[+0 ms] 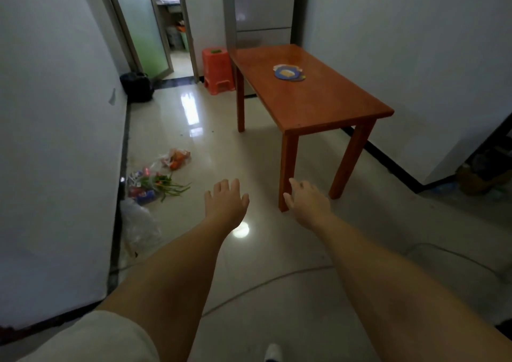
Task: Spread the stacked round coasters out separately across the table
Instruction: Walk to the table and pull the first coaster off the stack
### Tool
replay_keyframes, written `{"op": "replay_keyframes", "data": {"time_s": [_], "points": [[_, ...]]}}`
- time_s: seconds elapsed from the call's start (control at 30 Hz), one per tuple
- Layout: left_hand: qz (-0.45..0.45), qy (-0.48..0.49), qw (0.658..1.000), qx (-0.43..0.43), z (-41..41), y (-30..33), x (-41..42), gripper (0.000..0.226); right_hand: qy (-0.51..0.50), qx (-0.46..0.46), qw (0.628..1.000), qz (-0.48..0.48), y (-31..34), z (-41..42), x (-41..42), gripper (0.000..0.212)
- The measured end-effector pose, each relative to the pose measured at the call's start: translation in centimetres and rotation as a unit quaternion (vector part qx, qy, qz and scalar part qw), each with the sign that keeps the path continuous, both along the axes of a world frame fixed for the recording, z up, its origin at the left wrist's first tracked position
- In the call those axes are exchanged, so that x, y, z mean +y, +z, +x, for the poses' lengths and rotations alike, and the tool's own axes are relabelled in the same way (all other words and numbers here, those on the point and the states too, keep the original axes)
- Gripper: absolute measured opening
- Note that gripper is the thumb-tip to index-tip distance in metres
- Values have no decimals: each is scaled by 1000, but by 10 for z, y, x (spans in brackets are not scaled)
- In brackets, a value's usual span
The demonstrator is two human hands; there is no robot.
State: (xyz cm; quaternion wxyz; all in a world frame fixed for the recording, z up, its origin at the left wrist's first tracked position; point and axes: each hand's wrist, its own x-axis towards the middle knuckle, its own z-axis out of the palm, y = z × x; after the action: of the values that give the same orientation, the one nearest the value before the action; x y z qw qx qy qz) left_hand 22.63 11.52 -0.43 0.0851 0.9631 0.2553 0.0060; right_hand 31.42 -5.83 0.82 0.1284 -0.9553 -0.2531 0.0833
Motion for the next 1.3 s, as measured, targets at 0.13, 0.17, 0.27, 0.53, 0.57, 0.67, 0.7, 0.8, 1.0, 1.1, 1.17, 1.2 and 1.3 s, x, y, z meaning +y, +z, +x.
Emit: {"op": "replay_keyframes", "data": {"time_s": [0.13,0.17,0.27,0.53,0.57,0.67,0.7,0.8,1.0,1.1,1.17,1.2,1.3], "points": [[-15,21,999,-26,71,10,33,57,15,-4,1000,-16,8,77,39,54],[-16,19,999,-25,84,12,43,56,23,-4,1000,-15,9,93,51,54],[-1,19,1000,-8,118,8,76,55,47,-6,999,-19,6,133,88,55],[-16,45,999,16,233,-10,194,52,74,5,996,-51,-23,255,200,54],[-14,39,999,14,253,-9,213,52,75,1,996,-54,-24,274,217,53],[2,13,1000,13,315,3,276,52,59,4,997,-52,-19,333,271,54],[4,10,1000,12,337,9,296,51,54,4,997,-52,-15,352,288,55],[23,-4,1000,-4,402,25,351,49,31,-8,999,-39,-2,407,335,55],[13,-35,999,-4,521,24,416,49,-15,-16,999,-25,1,510,386,50],[10,-51,999,10,583,14,433,52,-46,-19,998,-38,-6,566,396,49],[5,-59,998,12,629,9,444,52,-69,-19,996,-42,-11,610,402,49],[5,-63,998,10,653,8,449,52,-82,-18,996,-42,-13,633,404,49],[-2,-74,997,15,727,9,463,51,-110,2,993,-39,-18,704,412,51]]}}
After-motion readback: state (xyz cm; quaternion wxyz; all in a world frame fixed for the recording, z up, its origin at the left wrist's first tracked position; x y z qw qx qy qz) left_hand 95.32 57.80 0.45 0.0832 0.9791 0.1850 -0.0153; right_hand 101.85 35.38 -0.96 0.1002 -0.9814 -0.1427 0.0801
